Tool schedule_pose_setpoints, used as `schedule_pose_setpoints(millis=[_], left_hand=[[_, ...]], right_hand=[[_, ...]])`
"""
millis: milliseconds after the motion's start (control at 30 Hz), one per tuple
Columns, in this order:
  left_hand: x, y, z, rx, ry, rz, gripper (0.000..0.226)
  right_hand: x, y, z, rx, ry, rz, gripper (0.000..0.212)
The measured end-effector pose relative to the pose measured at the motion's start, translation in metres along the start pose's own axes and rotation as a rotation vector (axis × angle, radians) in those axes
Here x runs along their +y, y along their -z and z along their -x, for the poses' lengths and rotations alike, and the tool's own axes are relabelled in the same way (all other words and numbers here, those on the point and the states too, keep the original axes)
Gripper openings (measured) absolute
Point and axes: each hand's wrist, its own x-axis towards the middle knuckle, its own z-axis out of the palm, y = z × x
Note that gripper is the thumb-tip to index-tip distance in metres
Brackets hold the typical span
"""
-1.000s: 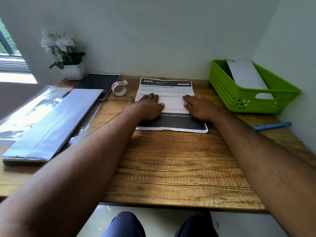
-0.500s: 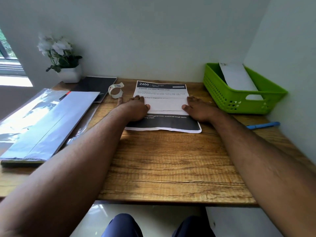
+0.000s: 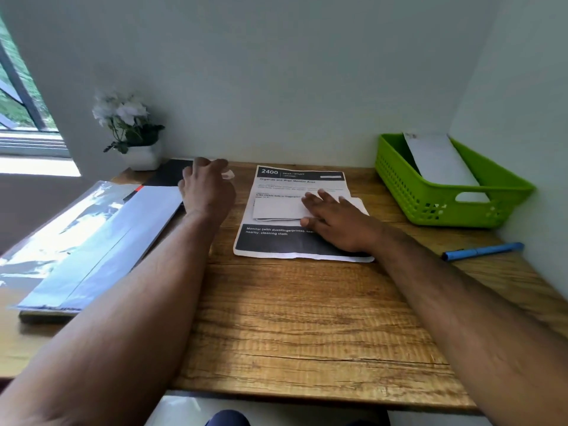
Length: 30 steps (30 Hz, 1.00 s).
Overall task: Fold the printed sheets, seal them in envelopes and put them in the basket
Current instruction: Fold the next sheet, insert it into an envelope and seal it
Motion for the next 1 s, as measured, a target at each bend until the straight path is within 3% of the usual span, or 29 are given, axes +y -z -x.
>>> schedule_pose_setpoints(millis=[100,200,500,600,667,733,833,1000], left_hand=[[0.007,-0.002,0.0,0.031,-0.054,0.038,0.034],[0.017,-0.007,0.001,-0.051,-0.116,0.078,0.02],[0.017,0.003,0.004,-0.147,-0.124,0.076,0.024],[0.008,0.022,-0.005,-0.074,-0.027,-0.05,0.022],[-0.009,0.037,-0.012,-0.095,0.097,-0.209,0.038],[-0.033,0.048,-0.018,-0.214,0.26,-0.332,0.065],[-0.059,0.048,-0.026,-0.388,0.448,-0.305,0.094],[-0.058,0.055,-0.021,-0.457,0.502,-0.195,0.088]], right_hand=[[0.0,-0.002,0.0,-0.051,-0.01,-0.033,0.061],[0.0,-0.002,0.001,-0.082,-0.013,-0.044,0.059],[-0.006,0.003,0.001,-0.032,0.074,-0.073,0.052],[-0.014,0.006,0.002,0.002,0.124,-0.123,0.05],[-0.018,0.008,0.004,-0.001,0.135,-0.134,0.05],[-0.021,0.009,0.007,-0.007,0.13,-0.142,0.049],[-0.023,0.01,0.008,-0.006,0.12,-0.143,0.049],[-0.022,0.01,0.009,0.019,0.113,-0.169,0.05]])
